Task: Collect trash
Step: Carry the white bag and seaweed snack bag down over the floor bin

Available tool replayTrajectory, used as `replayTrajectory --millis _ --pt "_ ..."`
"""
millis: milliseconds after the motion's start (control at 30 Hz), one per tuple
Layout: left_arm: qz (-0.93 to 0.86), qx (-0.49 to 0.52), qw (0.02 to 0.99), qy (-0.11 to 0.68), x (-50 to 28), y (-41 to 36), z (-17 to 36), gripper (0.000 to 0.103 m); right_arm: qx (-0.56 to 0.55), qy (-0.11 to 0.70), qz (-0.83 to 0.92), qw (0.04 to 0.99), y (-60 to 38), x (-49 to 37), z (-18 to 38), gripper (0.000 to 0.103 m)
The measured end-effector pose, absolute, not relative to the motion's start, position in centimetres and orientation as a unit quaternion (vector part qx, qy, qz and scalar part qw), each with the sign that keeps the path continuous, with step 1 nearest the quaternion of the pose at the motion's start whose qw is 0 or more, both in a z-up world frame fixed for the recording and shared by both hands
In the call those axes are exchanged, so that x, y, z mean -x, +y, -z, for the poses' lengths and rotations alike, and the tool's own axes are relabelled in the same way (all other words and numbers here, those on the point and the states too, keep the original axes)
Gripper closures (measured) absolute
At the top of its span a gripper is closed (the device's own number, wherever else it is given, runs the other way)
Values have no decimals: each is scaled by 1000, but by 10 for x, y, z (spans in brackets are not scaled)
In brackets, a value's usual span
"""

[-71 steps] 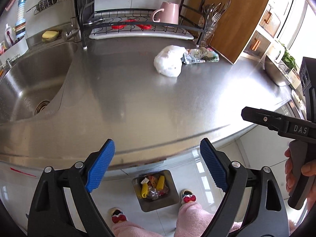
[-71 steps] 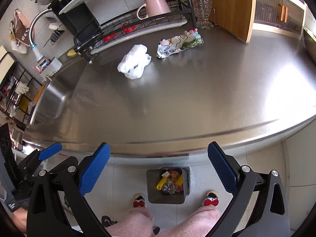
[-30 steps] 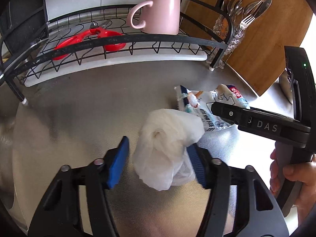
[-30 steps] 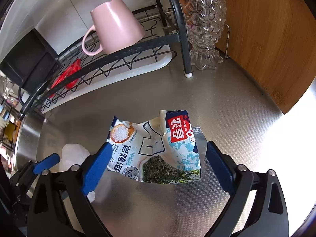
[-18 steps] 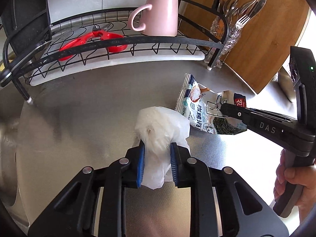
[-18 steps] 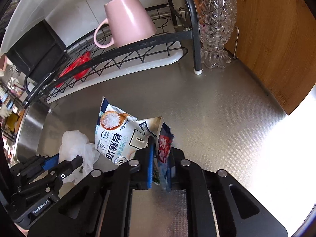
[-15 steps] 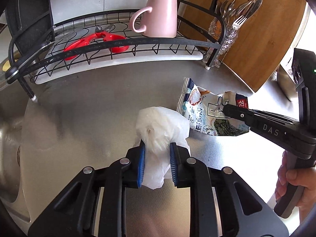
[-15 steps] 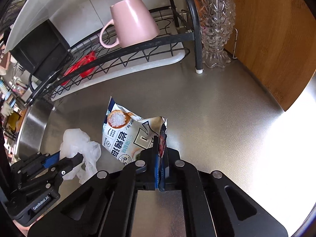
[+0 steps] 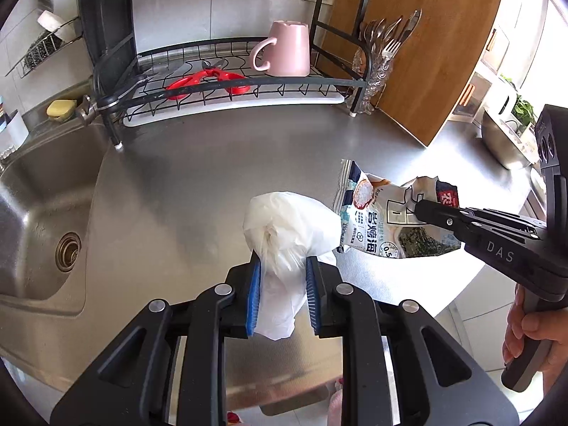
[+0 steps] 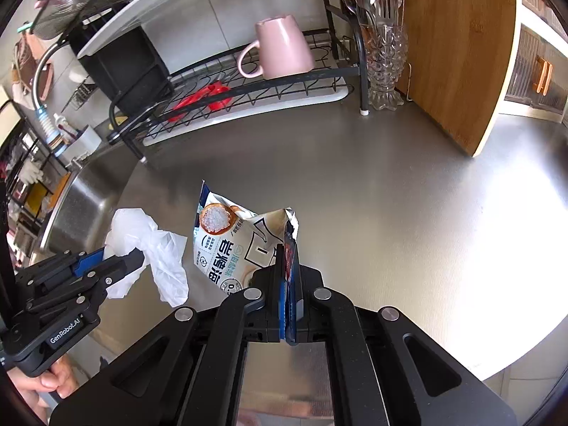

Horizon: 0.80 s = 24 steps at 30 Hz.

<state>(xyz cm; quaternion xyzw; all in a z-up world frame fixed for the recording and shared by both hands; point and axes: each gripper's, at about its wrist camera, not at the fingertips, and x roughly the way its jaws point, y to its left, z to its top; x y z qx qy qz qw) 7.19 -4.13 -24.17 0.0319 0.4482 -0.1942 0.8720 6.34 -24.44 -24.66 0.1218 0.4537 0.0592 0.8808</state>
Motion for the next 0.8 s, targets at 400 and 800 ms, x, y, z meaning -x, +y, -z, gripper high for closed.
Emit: replayTrajectory --millis 400,800 --pt "191 -24 870 453 23 -1 233 82 -111 462 -107 873 -221 27 229 100" --pt "192 -17 845 499 80 14 275 82 -128 518 -109 838 -210 95 271 100"
